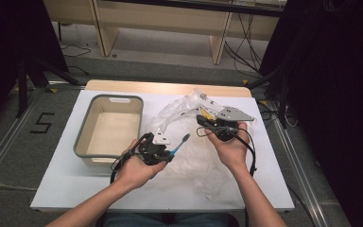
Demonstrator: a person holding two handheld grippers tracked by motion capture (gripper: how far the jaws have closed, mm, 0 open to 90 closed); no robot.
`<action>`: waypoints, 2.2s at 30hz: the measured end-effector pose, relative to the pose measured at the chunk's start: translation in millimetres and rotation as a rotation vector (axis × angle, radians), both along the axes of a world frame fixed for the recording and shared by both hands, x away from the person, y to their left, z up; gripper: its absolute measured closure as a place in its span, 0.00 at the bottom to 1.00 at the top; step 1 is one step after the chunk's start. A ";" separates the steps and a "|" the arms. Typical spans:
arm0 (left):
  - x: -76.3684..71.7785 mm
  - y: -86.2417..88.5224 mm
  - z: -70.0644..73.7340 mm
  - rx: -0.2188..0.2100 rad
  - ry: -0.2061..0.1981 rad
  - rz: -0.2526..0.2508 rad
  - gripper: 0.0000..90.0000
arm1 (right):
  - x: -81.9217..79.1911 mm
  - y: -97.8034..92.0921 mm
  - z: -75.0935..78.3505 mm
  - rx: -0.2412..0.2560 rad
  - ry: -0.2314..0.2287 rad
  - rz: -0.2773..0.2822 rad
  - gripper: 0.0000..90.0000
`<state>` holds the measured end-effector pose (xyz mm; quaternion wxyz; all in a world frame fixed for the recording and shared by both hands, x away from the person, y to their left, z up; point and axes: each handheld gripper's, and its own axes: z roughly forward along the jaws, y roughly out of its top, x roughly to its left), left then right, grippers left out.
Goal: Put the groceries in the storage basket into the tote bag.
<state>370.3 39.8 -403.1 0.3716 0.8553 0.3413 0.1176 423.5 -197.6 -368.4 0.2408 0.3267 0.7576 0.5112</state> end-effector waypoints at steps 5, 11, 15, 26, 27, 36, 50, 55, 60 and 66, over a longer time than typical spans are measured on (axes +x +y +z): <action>3.7 -1.2 -2.8 0.006 0.026 0.018 0.87 | -0.2 -0.5 0.5 0.002 -0.001 0.000 1.00; 7.2 -7.7 -5.8 0.019 0.033 0.018 0.87 | -0.8 -0.3 1.0 0.005 -0.002 0.002 1.00; 12.6 -9.4 -8.5 0.036 0.041 0.030 0.87 | -1.1 -0.2 1.0 0.002 0.000 0.003 1.00; 25.1 -21.8 -10.2 0.052 0.053 0.054 0.87 | -1.7 0.3 1.5 0.004 -0.002 0.006 1.00; 26.0 -24.1 -11.1 0.052 0.057 0.060 0.87 | -1.8 0.5 1.5 0.005 -0.002 0.007 1.00; 36.5 -33.7 -11.8 0.065 0.064 0.077 0.87 | -1.8 1.6 1.4 0.005 -0.001 0.012 1.00; 47.6 -45.4 -18.8 0.078 0.070 0.108 0.87 | -1.9 1.2 1.4 0.004 -0.002 0.012 1.00; 52.5 -47.6 -21.4 0.060 0.066 0.133 0.87 | -1.8 0.8 1.3 0.005 0.001 0.010 1.00; 56.8 -51.3 -25.0 0.053 0.068 0.149 0.87 | -1.7 0.9 1.0 0.005 0.003 0.012 1.00; 60.0 -57.7 -27.1 0.037 0.070 0.157 0.87 | -1.5 0.4 0.9 0.006 0.003 0.011 1.00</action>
